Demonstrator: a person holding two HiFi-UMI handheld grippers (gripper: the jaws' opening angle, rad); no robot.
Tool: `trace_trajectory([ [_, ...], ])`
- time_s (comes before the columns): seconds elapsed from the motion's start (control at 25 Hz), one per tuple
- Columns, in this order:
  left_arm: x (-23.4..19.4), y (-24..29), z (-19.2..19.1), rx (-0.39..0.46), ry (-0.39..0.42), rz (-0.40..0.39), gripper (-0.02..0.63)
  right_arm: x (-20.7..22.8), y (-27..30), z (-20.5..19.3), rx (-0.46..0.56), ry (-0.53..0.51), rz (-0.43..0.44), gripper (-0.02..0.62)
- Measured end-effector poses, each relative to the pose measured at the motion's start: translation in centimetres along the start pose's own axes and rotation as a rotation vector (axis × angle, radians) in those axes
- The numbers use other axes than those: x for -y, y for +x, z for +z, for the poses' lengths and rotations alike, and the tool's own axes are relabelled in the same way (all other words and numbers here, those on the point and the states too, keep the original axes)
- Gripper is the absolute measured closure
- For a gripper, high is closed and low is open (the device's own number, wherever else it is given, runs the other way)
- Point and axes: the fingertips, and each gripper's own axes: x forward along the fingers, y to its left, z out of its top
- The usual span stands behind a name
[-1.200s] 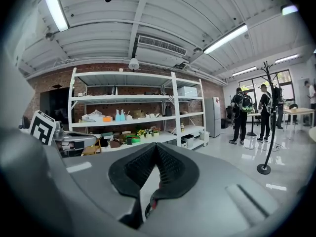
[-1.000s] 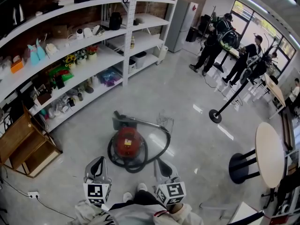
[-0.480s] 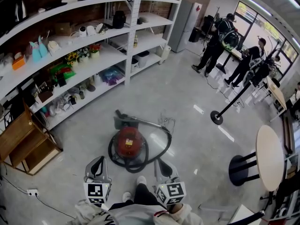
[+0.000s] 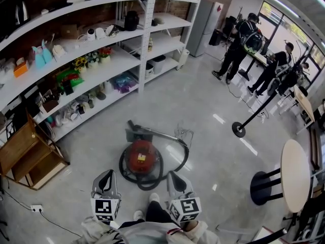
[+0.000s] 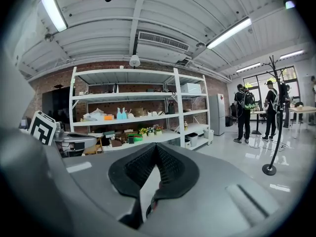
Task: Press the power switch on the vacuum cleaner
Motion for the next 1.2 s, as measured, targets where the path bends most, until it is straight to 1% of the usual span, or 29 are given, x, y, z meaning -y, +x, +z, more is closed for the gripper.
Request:
trace_trajectory([
  [0.28, -0.1, 2.4, -0.1, -0.017, 0.011, 0.017, 0.606, 1.5, 2.4, 0.0, -0.010, 0.011, 0.027, 0.595],
  [0.56, -0.3, 4.8, 0.7, -0.030, 0.013, 0.047, 0.606, 3.1, 5.1, 0.4, -0.019, 0.022, 0.060, 0.595],
  [1.2, 1.2, 9.2, 2.0, -0.060, 0.024, 0.121, 0.606, 7.6, 9.4, 1.0, -0.037, 0.039, 0.144, 0.595],
])
